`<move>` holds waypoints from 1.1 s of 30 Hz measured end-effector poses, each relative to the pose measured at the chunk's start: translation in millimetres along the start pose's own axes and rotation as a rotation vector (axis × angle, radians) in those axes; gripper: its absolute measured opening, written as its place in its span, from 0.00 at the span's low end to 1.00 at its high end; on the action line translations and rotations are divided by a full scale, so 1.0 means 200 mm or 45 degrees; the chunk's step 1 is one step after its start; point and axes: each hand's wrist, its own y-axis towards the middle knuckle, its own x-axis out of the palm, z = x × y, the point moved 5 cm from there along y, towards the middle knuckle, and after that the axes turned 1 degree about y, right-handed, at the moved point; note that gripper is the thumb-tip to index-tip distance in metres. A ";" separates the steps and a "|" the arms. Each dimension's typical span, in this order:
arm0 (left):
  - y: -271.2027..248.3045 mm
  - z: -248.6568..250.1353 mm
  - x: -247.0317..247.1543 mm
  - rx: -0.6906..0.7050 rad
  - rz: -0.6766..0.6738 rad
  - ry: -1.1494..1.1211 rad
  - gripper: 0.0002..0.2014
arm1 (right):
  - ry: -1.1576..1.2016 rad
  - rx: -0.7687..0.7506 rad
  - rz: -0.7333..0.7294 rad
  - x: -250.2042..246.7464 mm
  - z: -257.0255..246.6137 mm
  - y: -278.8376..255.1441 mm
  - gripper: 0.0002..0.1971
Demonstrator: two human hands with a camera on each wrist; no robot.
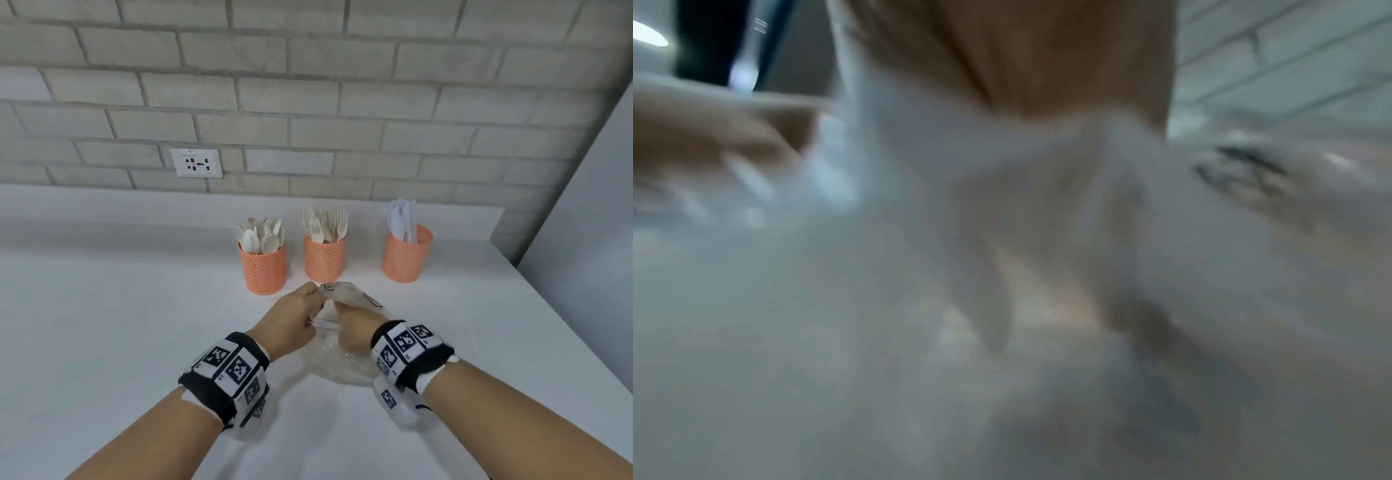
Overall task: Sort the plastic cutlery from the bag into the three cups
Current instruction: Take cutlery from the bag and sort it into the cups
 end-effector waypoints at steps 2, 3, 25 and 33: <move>-0.02 0.05 -0.03 0.062 0.055 -0.092 0.18 | -0.007 0.058 0.021 0.01 0.03 0.01 0.29; -0.03 0.06 -0.03 0.076 0.068 -0.120 0.20 | -0.022 0.061 -0.023 0.01 0.04 0.02 0.30; -0.12 -0.10 -0.14 -0.141 0.270 0.044 0.27 | 0.903 -0.317 -0.130 -0.11 0.02 -0.22 0.05; -0.14 -0.16 0.09 -0.397 -0.369 0.346 0.21 | 1.660 -0.572 -0.002 -0.28 -0.02 -0.32 0.06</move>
